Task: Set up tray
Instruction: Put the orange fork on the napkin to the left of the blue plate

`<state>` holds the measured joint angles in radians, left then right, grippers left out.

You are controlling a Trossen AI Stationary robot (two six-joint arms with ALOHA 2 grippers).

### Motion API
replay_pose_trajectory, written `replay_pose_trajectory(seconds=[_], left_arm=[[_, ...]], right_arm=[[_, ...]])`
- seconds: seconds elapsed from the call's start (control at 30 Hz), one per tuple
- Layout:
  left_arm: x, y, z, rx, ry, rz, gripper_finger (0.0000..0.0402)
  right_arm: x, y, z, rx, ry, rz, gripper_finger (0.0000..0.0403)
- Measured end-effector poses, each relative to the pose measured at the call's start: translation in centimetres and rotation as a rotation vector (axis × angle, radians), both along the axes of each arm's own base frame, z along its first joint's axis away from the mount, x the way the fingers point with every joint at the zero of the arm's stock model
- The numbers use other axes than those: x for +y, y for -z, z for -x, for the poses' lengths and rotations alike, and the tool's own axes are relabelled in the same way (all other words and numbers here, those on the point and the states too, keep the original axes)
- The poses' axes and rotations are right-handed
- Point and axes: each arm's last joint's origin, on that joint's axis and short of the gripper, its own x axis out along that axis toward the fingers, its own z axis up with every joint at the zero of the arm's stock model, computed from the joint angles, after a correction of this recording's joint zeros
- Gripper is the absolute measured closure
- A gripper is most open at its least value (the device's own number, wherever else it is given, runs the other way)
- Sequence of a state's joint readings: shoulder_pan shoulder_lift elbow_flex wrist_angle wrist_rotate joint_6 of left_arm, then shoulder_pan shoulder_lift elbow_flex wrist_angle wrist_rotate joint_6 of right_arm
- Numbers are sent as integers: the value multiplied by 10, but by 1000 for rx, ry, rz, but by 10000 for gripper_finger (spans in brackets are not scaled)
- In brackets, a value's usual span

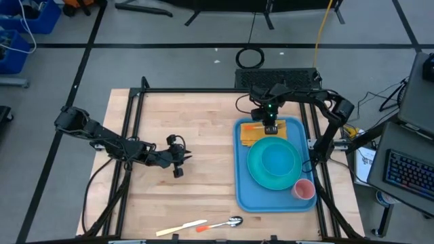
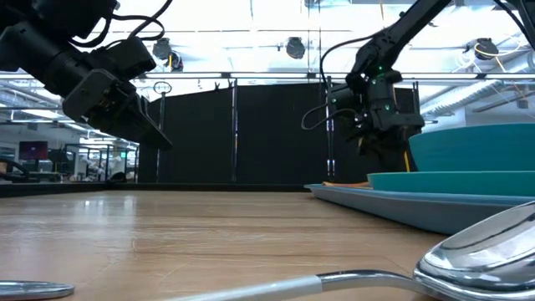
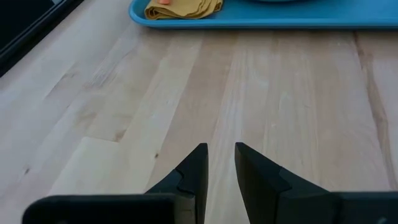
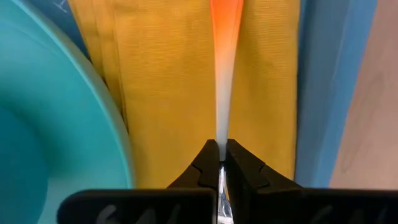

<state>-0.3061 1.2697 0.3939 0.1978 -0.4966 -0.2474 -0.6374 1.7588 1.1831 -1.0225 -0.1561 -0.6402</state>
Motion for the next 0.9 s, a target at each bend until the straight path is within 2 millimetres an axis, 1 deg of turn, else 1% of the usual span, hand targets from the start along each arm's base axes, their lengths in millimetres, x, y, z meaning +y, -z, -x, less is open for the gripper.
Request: replay_pose_trajectory(seconds=[0.2, 0.5, 0.9], left_arm=[[0, 0, 0, -1, -1, -1, 316], [0, 0, 0, -1, -3, 3, 316], [0, 1, 0, 5, -6, 5, 316]], right_arm=[[-5, 2, -2, -39, 26, 27, 403], [-13, 2, 6, -37, 68, 17, 403], [-15, 2, 4, -69, 61, 19, 403]])
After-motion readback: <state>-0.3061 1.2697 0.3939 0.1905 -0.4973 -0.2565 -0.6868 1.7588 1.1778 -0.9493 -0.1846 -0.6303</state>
